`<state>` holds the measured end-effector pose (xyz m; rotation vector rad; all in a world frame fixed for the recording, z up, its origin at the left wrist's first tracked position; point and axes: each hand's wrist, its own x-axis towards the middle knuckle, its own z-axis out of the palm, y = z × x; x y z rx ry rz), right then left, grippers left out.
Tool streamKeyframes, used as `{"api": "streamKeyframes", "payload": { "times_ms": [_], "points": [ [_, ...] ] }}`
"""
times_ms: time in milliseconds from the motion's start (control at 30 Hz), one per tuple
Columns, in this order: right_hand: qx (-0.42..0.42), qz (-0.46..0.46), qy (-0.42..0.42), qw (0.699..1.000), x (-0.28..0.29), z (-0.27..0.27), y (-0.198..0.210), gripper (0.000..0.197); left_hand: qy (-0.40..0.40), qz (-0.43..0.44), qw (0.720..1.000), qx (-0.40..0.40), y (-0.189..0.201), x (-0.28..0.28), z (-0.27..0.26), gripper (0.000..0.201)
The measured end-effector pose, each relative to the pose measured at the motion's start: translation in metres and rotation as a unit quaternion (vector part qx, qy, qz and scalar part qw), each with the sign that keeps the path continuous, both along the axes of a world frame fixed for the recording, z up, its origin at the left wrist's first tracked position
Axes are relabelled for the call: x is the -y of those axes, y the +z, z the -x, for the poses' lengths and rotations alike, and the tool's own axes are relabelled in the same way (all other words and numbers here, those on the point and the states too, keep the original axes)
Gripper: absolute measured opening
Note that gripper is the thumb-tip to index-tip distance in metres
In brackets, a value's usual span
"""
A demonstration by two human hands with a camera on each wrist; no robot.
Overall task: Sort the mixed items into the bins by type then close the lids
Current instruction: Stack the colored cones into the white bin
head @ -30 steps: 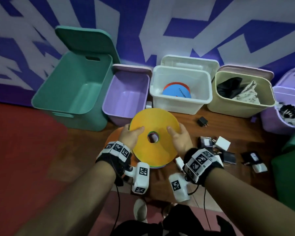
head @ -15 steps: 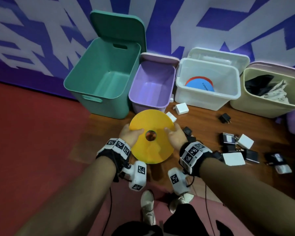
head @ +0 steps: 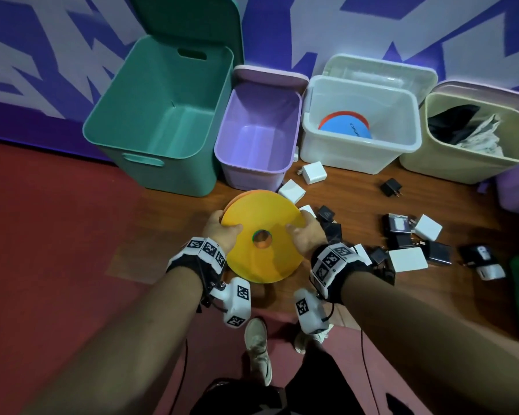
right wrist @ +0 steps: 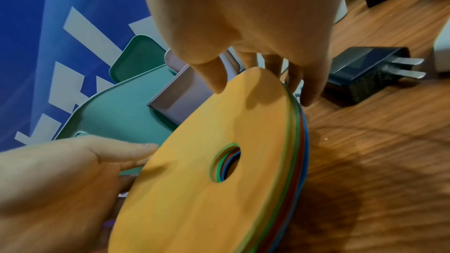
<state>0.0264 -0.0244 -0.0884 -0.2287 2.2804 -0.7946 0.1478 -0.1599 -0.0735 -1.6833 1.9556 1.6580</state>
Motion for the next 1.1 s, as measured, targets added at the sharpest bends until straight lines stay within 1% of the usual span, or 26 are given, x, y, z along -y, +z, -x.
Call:
{"api": "streamKeyframes", "payload": {
  "times_ms": [100,167,267,333,400,467,533,633,733,833,900,933,1033,1100],
  "points": [
    [0.039,0.033,-0.013,0.999,0.001,-0.002,-0.001,0.061,0.008,-0.012,1.0,0.016,-0.004,0.001,0.001,0.077],
    [0.067,0.059,-0.02,0.996,0.001,-0.002,-0.002,0.061,0.004,-0.022,1.0,0.008,-0.007,0.0,0.002,0.074],
    [0.068,0.075,-0.034,0.994,-0.001,-0.003,-0.004,0.055,0.008,-0.024,1.0,-0.015,-0.007,-0.005,0.004,0.067],
    [0.052,0.085,-0.052,0.994,-0.005,-0.004,-0.002,0.055,0.007,-0.024,0.999,-0.026,-0.005,-0.007,0.006,0.064],
    [0.019,0.082,-0.069,0.994,-0.011,-0.005,0.001,0.06,0.004,-0.015,0.999,-0.039,-0.001,-0.009,0.008,0.061],
    [-0.01,0.087,-0.078,0.993,-0.022,-0.003,0.01,0.063,-0.003,-0.008,0.999,-0.05,0.007,-0.01,0.013,0.057],
    [-0.04,0.089,-0.085,0.992,-0.034,0.004,0.021,0.062,-0.016,-0.014,0.998,-0.064,0.015,-0.014,0.022,0.055],
    [-0.069,0.086,-0.095,0.989,-0.053,0.02,0.04,0.059,-0.047,-0.025,0.994,-0.091,0.03,-0.027,0.044,0.053],
    [-0.084,0.093,-0.147,0.981,-0.069,0.039,0.062,0.06,-0.078,-0.026,0.989,-0.123,0.052,-0.043,0.074,0.056],
    [-0.107,0.139,-0.202,0.964,-0.086,0.065,0.086,0.057,-0.122,-0.024,0.979,-0.161,0.078,-0.059,0.109,0.068],
    [-0.119,0.163,-0.223,0.954,-0.092,0.081,0.1,0.056,-0.14,-0.024,0.974,-0.176,0.096,-0.065,0.129,0.066],
    [-0.128,0.173,-0.233,0.948,-0.097,0.091,0.109,0.056,-0.144,-0.022,0.971,-0.188,0.106,-0.069,0.141,0.063],
    [-0.155,0.201,-0.25,0.934,-0.102,0.12,0.127,0.055,-0.137,-0.022,0.966,-0.217,0.129,-0.076,0.169,0.07],
    [-0.163,0.222,-0.249,0.929,-0.103,0.138,0.141,0.055,-0.125,-0.007,0.963,-0.237,0.145,-0.08,0.186,0.063]
  ]
}}
